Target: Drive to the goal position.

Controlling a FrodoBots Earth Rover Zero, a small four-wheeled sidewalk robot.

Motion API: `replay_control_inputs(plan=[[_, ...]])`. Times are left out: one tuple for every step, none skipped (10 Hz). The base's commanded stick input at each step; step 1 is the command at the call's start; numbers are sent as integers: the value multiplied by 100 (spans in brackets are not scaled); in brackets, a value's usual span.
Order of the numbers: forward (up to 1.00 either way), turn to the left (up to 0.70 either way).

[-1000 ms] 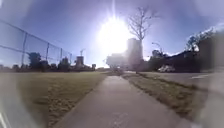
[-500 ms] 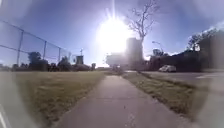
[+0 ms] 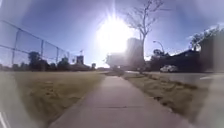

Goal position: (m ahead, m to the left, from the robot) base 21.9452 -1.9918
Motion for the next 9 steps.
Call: replay_control_inputs(plan=[[100,0],[100,0],[100,0],[100,0],[100,0],[100,0],[100,0],[100,0],[100,0]])
